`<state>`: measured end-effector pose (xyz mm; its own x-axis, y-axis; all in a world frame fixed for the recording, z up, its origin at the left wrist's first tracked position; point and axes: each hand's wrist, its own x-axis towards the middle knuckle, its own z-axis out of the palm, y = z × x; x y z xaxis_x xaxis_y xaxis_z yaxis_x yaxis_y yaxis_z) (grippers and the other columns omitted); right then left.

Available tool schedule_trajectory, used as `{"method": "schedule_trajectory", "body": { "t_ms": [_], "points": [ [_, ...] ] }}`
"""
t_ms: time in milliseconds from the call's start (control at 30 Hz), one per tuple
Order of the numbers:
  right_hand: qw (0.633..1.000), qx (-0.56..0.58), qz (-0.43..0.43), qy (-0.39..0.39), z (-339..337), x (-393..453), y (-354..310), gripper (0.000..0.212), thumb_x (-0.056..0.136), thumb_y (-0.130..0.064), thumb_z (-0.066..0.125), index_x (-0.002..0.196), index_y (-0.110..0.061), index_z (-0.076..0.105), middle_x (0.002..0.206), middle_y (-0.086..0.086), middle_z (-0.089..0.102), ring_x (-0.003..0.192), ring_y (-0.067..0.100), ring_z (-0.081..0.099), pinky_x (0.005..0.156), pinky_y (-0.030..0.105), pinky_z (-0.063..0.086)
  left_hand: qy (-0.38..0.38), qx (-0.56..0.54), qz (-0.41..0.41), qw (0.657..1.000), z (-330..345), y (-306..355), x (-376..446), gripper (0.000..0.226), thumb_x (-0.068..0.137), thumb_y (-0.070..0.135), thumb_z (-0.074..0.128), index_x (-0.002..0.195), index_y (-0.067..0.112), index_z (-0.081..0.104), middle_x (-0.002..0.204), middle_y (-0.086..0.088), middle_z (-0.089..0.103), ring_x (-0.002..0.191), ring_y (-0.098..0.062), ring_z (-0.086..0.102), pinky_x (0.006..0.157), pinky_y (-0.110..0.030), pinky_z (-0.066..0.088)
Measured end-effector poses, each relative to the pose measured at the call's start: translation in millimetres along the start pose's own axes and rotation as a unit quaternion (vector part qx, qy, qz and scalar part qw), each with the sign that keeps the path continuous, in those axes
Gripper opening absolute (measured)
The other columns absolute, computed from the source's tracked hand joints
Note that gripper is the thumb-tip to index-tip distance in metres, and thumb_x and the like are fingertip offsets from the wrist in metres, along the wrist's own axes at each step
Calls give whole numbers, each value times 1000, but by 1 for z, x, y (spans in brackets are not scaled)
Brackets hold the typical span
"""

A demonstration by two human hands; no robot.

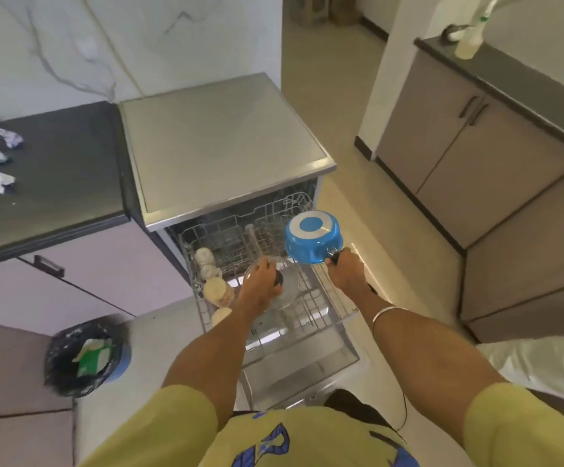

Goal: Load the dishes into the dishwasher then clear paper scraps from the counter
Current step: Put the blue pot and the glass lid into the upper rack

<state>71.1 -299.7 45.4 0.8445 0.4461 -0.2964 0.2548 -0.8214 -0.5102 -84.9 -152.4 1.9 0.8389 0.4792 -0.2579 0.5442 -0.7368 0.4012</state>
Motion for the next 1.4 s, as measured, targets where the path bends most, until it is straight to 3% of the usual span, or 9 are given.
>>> {"method": "schedule_trajectory", "body": {
  "t_ms": [267,433,600,733,900,967,1033,1167,1400],
  "points": [
    [998,35,-37,-47,3,62,-23,29,95,-22,61,113,0,58,109,17,66,106,35,61,78,32,43,-28,6,-79,996,19,11,16,59,88,25,66,139,9,43,144,-11,38,130,-30,40,106,-43,40],
    [994,72,-25,-77,16,117,-27,29,94,-20,63,116,-2,61,111,16,67,107,35,62,83,34,46,-54,-31,-143,988,42,27,33,71,86,24,69,146,8,34,148,-11,33,135,-32,35,107,-46,42],
    [988,97,-30,-118,44,171,-23,23,94,-14,61,108,3,63,104,18,67,101,35,64,74,30,43,-64,-48,-199,977,74,45,58,66,89,27,66,144,9,36,150,-11,32,136,-32,35,106,-46,44],
    [986,79,-40,-144,82,203,-12,26,92,-18,64,108,3,63,105,18,68,102,36,65,81,37,50,-85,-37,-218,971,100,58,75,57,89,24,63,139,5,43,146,-17,38,132,-36,40,105,-45,43],
    [982,65,-48,-170,126,224,3,23,92,-15,62,108,1,61,107,20,66,103,36,63,76,33,45,-85,-33,-227,970,136,57,96,58,77,25,74,128,6,54,135,-15,47,121,-34,49,93,-41,52],
    [983,61,-56,-163,142,233,9,22,93,-16,62,106,2,61,106,21,66,102,37,63,76,34,46,-106,-23,-233,966,150,53,108,63,46,40,90,102,16,70,108,-7,63,90,-25,64,69,-30,57],
    [983,59,-62,-162,157,242,15,19,92,-16,62,102,0,61,103,21,67,99,38,63,75,33,46,-72,-21,-236,969,166,50,117,64,25,39,92,84,23,72,89,0,64,71,-17,63,55,-24,55],
    [984,54,-80,-151,179,261,25,19,91,-14,63,100,2,61,97,20,68,93,37,65,71,32,46,-31,-16,-225,974,185,47,129,65,22,27,93,83,20,71,87,-1,63,71,-18,63,54,-23,56],
    [982,17,-92,-164,208,282,44,21,88,-14,68,102,0,61,97,17,68,91,32,67,72,33,53,-9,-8,-228,974,200,44,138,61,24,31,96,81,23,73,86,2,63,76,-17,65,49,-18,54]
  ]
}}
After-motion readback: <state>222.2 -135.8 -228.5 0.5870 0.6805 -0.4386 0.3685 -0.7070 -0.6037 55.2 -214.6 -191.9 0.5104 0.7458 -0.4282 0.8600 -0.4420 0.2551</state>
